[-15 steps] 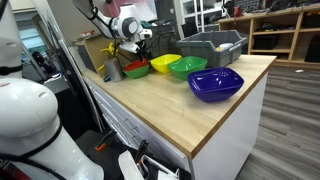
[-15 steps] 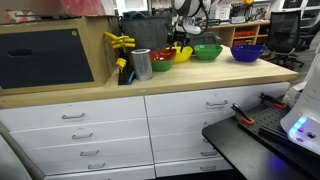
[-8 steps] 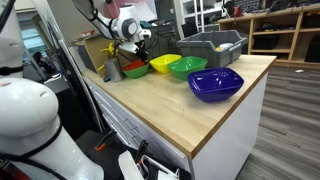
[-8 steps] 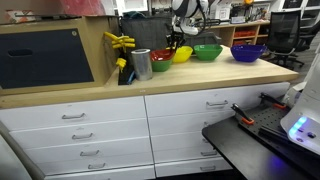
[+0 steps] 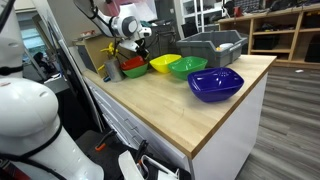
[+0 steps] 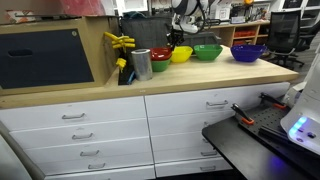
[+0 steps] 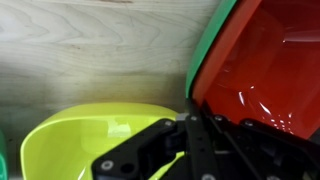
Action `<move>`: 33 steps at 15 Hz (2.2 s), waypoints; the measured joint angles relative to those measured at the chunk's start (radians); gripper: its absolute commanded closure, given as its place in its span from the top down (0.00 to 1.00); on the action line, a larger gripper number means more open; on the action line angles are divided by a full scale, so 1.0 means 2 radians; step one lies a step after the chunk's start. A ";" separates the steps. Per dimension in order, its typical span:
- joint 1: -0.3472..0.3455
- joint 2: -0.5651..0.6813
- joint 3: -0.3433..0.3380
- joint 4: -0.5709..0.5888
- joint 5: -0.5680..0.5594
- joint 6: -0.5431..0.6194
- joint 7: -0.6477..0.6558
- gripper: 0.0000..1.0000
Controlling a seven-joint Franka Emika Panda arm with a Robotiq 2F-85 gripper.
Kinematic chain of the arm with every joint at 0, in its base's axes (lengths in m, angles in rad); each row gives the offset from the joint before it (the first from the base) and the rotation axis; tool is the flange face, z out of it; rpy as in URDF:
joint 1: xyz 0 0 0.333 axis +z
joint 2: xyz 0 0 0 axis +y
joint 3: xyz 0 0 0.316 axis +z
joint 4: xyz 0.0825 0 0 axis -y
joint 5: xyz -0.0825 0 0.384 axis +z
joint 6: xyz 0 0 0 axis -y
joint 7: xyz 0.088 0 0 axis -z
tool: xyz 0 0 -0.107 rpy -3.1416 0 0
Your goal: Remove the red bowl from the green bowl then move the green bowl at the front to the right and push the red bowl to the left.
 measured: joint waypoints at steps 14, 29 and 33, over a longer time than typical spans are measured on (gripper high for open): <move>-0.045 -0.122 -0.020 -0.009 0.016 -0.232 -0.035 0.01; -0.109 -0.216 -0.091 -0.145 -0.081 -0.268 -0.181 0.01; -0.132 -0.240 -0.115 -0.184 -0.102 -0.231 -0.181 0.01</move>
